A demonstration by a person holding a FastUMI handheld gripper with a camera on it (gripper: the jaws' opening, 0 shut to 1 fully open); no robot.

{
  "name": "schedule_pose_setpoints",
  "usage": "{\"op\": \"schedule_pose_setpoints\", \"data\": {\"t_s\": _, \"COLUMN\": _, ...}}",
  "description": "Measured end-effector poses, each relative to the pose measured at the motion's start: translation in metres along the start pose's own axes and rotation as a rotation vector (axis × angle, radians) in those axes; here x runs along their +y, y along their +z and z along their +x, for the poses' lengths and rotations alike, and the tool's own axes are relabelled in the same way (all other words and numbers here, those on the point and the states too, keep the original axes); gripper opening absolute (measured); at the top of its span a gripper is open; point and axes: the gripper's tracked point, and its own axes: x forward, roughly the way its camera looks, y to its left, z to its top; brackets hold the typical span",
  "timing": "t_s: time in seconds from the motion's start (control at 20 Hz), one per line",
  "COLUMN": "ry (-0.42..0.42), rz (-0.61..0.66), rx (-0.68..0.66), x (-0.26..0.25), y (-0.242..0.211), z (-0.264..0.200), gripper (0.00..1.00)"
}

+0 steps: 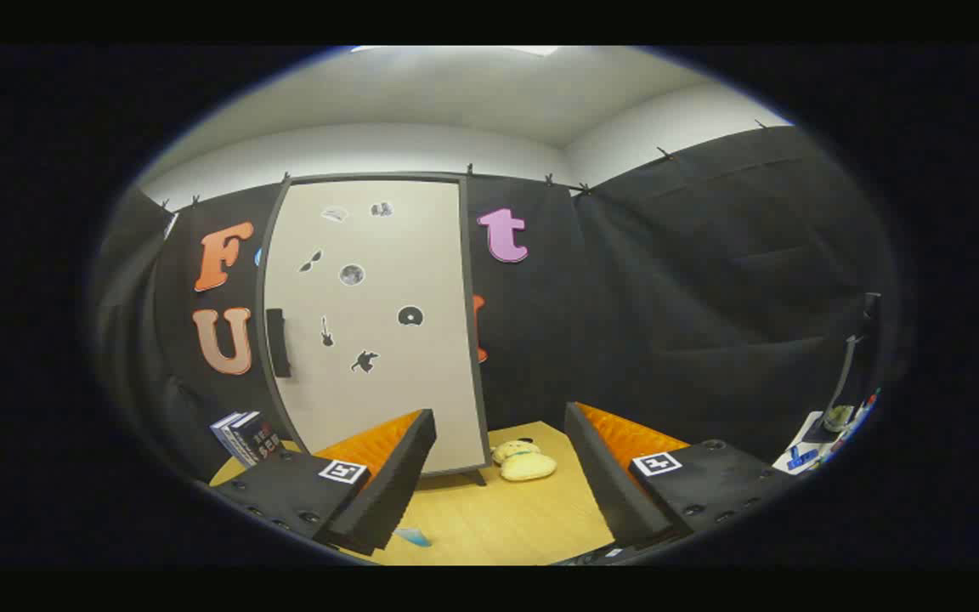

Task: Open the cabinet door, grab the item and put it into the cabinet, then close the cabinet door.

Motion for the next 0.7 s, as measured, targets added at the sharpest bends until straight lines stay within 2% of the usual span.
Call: {"op": "schedule_pose_setpoints", "data": {"t_s": 0.7, "ry": -0.021, "rz": -0.001, "rx": 0.010, "x": 0.0046, "y": -0.0004, "z": 0.0028, "gripper": 0.98}}
